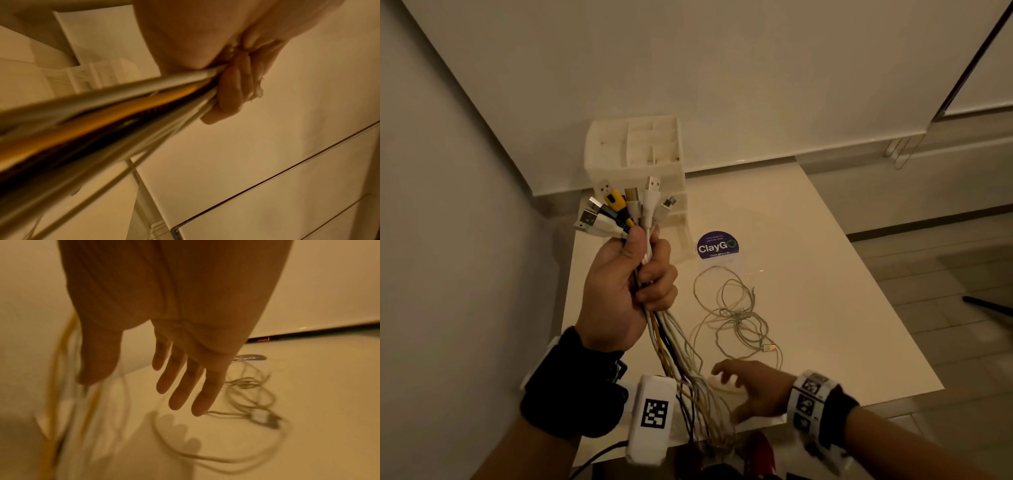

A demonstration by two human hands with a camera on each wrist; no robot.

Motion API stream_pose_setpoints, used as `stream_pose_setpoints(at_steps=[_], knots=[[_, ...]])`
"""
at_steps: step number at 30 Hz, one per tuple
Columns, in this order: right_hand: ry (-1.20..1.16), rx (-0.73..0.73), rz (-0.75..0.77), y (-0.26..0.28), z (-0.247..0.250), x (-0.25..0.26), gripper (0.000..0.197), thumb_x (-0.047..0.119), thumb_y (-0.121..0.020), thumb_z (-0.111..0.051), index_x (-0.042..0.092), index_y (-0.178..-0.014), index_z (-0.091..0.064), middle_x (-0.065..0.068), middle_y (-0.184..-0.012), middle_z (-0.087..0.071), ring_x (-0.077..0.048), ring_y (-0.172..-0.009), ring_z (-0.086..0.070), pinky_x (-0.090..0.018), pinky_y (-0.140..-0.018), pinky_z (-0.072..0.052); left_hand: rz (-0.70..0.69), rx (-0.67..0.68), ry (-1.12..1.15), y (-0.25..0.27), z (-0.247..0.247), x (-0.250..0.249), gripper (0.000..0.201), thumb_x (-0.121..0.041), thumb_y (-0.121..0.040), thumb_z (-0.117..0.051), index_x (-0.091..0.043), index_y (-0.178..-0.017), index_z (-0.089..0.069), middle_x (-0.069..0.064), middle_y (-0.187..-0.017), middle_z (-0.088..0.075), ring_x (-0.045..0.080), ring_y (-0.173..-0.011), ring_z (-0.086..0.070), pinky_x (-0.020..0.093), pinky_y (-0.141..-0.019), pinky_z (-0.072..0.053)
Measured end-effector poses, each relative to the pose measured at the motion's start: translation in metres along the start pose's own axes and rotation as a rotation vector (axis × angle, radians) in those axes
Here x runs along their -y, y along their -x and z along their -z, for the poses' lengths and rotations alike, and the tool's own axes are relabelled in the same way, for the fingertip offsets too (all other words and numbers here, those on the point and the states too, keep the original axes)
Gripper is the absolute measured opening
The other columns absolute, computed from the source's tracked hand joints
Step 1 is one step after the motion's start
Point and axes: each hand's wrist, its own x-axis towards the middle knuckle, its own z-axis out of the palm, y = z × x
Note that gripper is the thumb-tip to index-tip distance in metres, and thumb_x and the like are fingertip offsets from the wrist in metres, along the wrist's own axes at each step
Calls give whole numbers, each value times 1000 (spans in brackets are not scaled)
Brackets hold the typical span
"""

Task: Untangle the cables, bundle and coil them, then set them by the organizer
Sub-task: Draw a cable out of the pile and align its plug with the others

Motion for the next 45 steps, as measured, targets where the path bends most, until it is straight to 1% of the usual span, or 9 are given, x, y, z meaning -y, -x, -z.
stream_pose_setpoints(at_steps=[5, 15, 18, 22, 27, 30, 36, 39, 45], knots=[[379, -315, -163, -24, 39, -44, 26, 24, -95, -53, 15, -119, -57, -7, -124, -55, -26, -115, -53, -30, -90, -43, -14, -59, -36, 4, -3, 9, 30, -40, -87, -62, -14, -91, -48, -3, -59, -36, 6, -41, -30, 21, -41, -24], [501, -272, -279, -51, 23, -65, 30, 10, -93, -45, 12, -123, -51, -10, -131, -47, -29, -124, -44, -36, -99, -41, -73, -164, -113, 2, -13, 17, 41, -41, -82, -71, -13, -84, -43, -3, -60, -37, 6, -41, -31, 21, -40, -30], [296, -333, -265, -40, 41, -53, 16, 15, -94, -44, 17, -107, -54, -11, -115, -61, -26, -102, -59, -32, -87, -48, -93, -193, -111, -2, -15, 20, 40, -41, -82, -71, -12, -83, -43, -3, -59, -35, 6, -41, -29, 21, -40, -30], [-142, -446, -99, -13, 78, -31, 26, 8, -83, -59, 22, -104, -51, -7, -77, -72, -15, -63, -65, -27, -61, -53, -98, -236, -137, -10, -18, 23, 24, -32, -90, -50, -12, -81, -41, -2, -58, -33, 7, -40, -25, 21, -39, -24], [-653, -432, 72, 23, 125, 5, 29, -10, -90, -46, 0, -98, -72, -22, -87, -70, -32, -63, -65, -35, -58, -54, -88, -235, -158, -23, -18, 26, 21, -29, -93, -42, -11, -82, -40, -1, -58, -33, 7, -40, -24, 22, -40, -21], [-473, -509, 222, 38, 145, 24, 29, -9, -91, -50, 6, -100, -73, -12, -90, -73, -27, -69, -71, -32, -62, -58, -75, -232, -158, -30, -16, 28, 21, -30, -92, -44, -11, -84, -42, -1, -58, -33, 8, -40, -24, 21, -40, -23], [57, -914, 528, 53, 169, 64, 12, 35, -90, -59, 31, -96, -69, 13, -86, -63, -9, -81, -61, -17, -69, -46, -45, -234, -116, -45, -14, 26, 29, -35, -87, -56, -7, -90, -48, 1, -59, -32, 8, -41, -24, 23, -42, -19], [-141, -993, 541, 53, 167, 94, 15, 35, -97, -50, 24, -92, -59, 8, -86, -61, -8, -82, -59, -12, -71, -43, -32, -238, -147, -51, -14, 25, 32, -29, -77, -66, -8, -93, -47, 2, -61, -28, 9, -42, -23, 25, -44, -16], [-662, -794, 521, 55, 142, 159, 20, 20, -101, -39, 2, -94, -44, -3, -53, -52, -11, -41, -44, -25, -41, -35, -68, -260, -250, -57, -18, 30, 37, -33, -80, -68, -3, -91, -49, 14, -62, -31, 19, -49, -30, 29, -48, -27]])
